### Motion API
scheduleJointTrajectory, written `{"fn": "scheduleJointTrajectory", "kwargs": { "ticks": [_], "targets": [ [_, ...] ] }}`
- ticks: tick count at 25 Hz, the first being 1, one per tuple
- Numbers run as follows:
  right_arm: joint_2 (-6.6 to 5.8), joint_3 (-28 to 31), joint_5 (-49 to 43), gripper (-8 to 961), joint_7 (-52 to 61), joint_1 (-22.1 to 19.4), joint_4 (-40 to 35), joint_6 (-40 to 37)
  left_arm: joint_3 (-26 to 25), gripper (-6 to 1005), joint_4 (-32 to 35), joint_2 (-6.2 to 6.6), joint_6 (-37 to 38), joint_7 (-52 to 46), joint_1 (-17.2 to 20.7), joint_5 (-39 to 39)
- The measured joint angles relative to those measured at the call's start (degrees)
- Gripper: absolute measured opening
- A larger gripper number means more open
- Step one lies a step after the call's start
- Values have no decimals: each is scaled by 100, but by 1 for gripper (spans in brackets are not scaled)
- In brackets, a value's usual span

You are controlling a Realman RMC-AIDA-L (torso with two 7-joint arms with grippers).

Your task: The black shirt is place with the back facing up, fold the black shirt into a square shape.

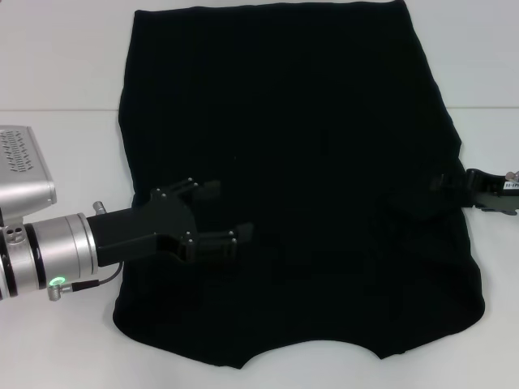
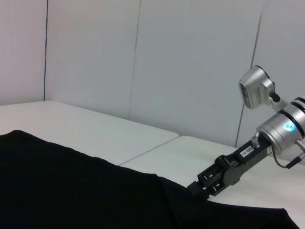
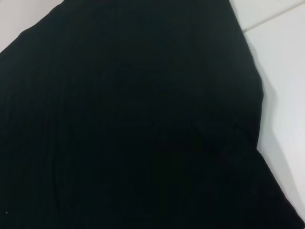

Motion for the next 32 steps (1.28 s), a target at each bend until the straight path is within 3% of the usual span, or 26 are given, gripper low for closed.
{"fn": "scheduleJointTrajectory", "kwargs": {
  "ticks": [14,19,32],
  "targets": [
    [7,16,-9,594,-1,-25,-8,39,2,835,3,0,1,-21,6,0],
    [10,28,-9,391,0,-28,6,112,1,833,28,0,10,-22,22,0],
    [-32,51,-8,45,12,-80,-14,93,-8,827,19,0,40,-22,30,0]
  ]
}}
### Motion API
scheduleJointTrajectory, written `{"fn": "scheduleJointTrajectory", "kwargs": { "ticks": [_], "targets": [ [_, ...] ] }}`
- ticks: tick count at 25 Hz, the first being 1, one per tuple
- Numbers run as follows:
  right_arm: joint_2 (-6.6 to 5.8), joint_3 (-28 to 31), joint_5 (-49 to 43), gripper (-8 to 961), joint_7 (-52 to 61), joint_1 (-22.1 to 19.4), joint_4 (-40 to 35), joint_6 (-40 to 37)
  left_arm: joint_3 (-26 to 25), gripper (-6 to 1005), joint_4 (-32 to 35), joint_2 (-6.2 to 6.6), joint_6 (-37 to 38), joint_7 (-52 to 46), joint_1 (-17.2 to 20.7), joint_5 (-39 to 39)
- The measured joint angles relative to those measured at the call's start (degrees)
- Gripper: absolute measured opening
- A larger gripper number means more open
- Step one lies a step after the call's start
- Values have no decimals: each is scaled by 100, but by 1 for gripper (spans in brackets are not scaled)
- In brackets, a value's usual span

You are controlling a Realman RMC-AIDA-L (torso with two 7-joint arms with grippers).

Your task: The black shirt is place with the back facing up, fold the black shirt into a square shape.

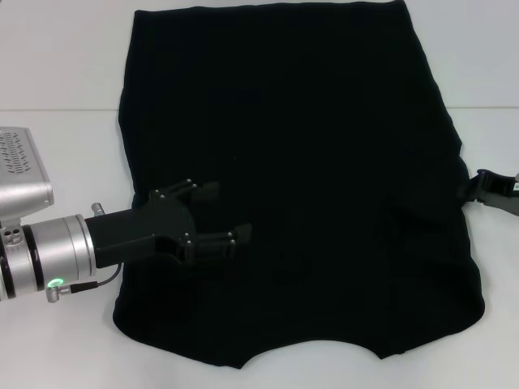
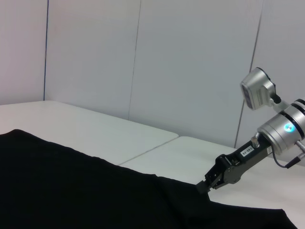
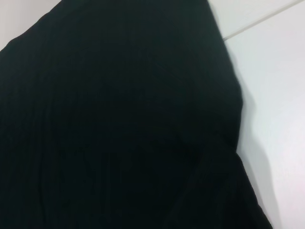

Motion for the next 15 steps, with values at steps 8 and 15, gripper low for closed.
{"fn": "scheduleJointTrajectory", "kwargs": {
  "ticks": [8,15],
  "targets": [
    [-112,6,8,23,4,-22,-153,-241,0,823,0,0,12,-7,11,0],
    [-114,-21,9,25,5,125,-389,-412,0,820,-15,0,23,-9,18,0]
  ]
}}
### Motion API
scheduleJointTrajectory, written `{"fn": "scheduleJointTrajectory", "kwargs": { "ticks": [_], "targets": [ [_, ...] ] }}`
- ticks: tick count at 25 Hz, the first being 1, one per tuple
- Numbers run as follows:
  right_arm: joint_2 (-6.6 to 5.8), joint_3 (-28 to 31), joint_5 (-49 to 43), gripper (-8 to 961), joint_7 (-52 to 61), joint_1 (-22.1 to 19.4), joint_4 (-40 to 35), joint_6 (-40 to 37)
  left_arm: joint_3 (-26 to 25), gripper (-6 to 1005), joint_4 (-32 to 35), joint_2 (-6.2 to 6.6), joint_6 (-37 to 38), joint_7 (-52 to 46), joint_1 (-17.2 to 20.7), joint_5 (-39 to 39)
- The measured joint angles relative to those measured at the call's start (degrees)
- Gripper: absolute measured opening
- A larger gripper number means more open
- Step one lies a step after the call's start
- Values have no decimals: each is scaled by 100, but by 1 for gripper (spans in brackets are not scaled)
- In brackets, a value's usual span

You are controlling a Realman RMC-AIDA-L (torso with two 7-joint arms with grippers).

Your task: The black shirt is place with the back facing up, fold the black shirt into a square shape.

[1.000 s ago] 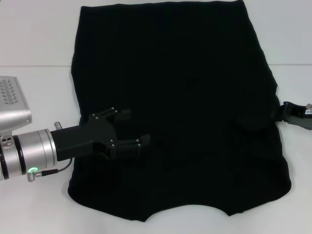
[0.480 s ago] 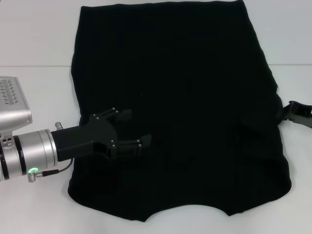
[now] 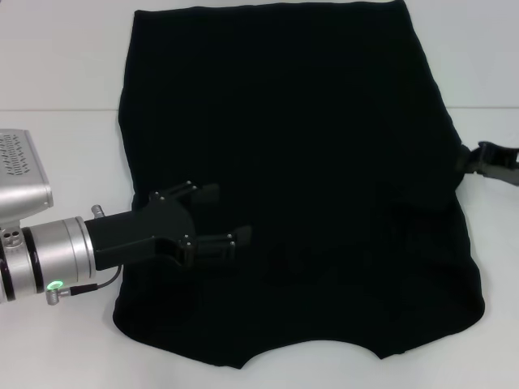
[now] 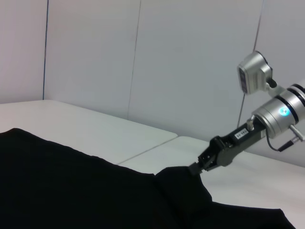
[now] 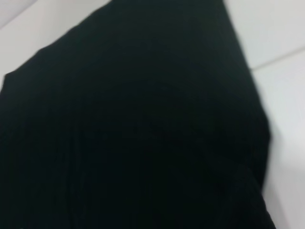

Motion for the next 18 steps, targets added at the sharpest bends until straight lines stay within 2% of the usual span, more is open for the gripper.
{"fn": "scheduleJointTrajectory", "kwargs": {
  "ticks": [3,12,18],
  "targets": [
    [48,-67,-2,26,-8,115,-10,-36,0,819,0,0,1,0,2,0],
    [318,-375,-8,29,-62,430,-20,119,0,815,-7,0,-48,0,2,-2],
    [379,-412,-10,31,-50,464,-20,219,0,812,-7,0,-52,0,6,-11]
  ]
}}
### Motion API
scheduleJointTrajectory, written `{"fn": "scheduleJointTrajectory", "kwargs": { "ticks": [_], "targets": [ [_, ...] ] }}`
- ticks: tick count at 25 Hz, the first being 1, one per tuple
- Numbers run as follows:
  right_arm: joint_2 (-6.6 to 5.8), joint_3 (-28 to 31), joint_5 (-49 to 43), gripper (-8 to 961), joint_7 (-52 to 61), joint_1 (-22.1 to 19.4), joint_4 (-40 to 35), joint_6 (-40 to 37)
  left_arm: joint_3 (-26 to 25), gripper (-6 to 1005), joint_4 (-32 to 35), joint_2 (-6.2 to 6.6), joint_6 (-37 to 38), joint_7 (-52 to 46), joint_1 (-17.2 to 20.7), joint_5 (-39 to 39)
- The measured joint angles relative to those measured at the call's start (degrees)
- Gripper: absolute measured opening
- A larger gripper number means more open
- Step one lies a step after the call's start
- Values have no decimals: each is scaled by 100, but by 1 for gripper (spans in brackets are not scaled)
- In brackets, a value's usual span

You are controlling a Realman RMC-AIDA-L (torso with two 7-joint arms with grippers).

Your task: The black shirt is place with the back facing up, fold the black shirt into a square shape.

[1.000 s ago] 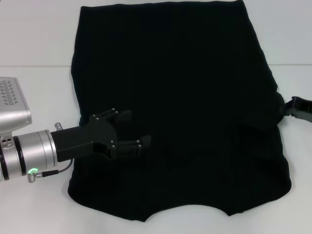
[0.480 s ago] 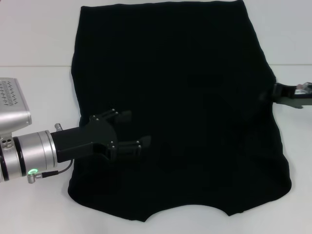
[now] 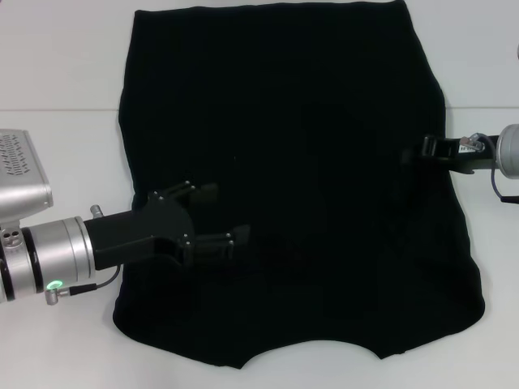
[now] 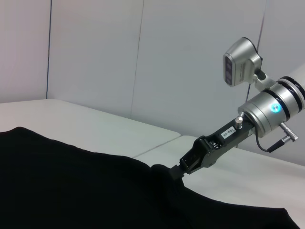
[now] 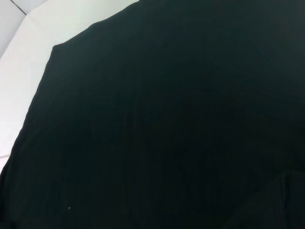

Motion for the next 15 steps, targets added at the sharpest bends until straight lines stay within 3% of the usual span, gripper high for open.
{"fn": "scheduleJointTrajectory", "kwargs": {
  "ticks": [3,11,15],
  "targets": [
    [18,0,7,32,-10,-22,2,50,0,810,0,0,-2,0,11,-3],
    [66,26,7,334,-19,-7,6,255,-6,807,3,0,-2,0,32,-8],
    [-3,51,18,488,-18,-15,1,81,-86,805,3,0,5,7,50,-8]
  ]
}}
